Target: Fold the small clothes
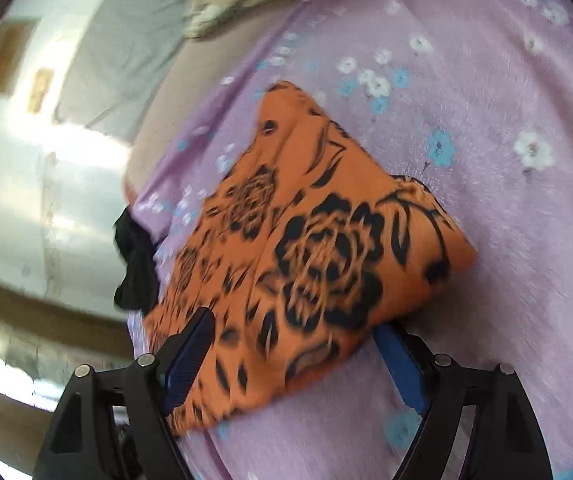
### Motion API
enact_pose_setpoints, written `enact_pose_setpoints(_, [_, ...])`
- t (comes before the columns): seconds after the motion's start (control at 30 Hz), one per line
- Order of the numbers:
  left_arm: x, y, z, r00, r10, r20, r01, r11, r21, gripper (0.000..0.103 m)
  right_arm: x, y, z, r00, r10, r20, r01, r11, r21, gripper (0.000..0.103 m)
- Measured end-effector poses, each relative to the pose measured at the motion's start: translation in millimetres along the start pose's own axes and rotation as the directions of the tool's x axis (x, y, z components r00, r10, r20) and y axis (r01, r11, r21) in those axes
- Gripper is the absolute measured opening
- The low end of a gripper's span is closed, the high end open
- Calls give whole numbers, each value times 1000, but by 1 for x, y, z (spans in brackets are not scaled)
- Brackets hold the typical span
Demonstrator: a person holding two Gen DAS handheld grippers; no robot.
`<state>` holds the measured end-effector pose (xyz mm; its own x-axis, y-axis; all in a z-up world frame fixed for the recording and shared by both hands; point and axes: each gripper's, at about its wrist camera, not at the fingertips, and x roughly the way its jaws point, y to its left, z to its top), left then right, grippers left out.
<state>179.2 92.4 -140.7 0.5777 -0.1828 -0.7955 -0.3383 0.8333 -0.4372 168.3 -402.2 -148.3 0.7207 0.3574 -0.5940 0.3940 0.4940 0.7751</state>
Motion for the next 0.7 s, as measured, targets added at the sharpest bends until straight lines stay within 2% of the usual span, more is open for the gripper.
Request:
enact_pose_setpoints(0.03, [4, 1, 5, 1000, 9, -3, -9, 1000, -8, 50, 3, 2, 3, 1000, -5, 11, 5, 1000, 10, 82])
enact_pose_setpoints(0.07, [8, 2, 9, 999, 37, -16, -37, 999, -14, 31, 5, 4, 6, 1000, -17, 18, 16, 1000, 11, 71])
enact_pose_setpoints(0.1, [13, 4, 15, 998, 45, -45, -46, 999, -17, 20, 10, 7, 9, 998, -54, 19, 54, 999, -6, 25])
enact_pose_setpoints(0.13, [13, 4, 21, 997, 37, -64, -39, 999, -36, 18, 16, 6, 12, 998, -69, 0, 69, 998, 0, 19])
enact_pose_setpoints(0.2, [1, -6, 29, 998, 41, -41, -40, 999, 3, 16, 18, 11, 19, 998, -61, -12, 61, 998, 8, 18])
enact_pose_setpoints(0.27, [-22, -17, 33, 1000, 13, 9, -14, 999, 40, 14, 1, 35, 24, 999, -31, 18, 32, 998, -59, 16])
enact_pose_setpoints(0.3, [-41, -24, 34, 998, 5, 57, -9, 998, 66, 10, -11, 49, 26, 999, -11, 37, 15, 995, -96, 15])
enact_pose_setpoints(0.4, [-80, -29, 33, 993, -35, 115, 28, 997, 69, 9, -45, 82, 25, 997, 41, 62, -30, 984, -178, 11])
enact_pose_setpoints(0.47, [-103, -27, 23, 989, -53, 140, 43, 996, 73, 9, -67, 88, 16, 996, 53, 69, -37, 974, -223, 10])
enact_pose_setpoints(0.57, [-128, -8, -14, 989, -54, 141, 41, 994, 96, 9, -103, 66, -8, 998, 37, 46, -24, 969, -244, 10])
enact_pose_setpoints(0.6, [-124, 2, -31, 993, -41, 115, 27, 993, 118, 10, -107, 51, -18, 1000, -1, 28, 8, 970, -243, 11])
enact_pose_setpoints(0.63, [-117, 10, -42, 994, -14, 104, 1, 993, 116, 16, -106, 33, -28, 999, -33, 1, 33, 972, -234, 15])
enact_pose_setpoints(0.67, [-100, 24, -54, 997, 27, 69, -33, 995, 90, 17, -97, 16, -33, 997, -65, -37, 55, 974, -220, 16])
enact_pose_setpoints(0.7, [-80, 35, -59, 998, 66, 3, -66, 995, 72, 34, -85, -9, -40, 986, -133, -96, 112, 973, -199, 29])
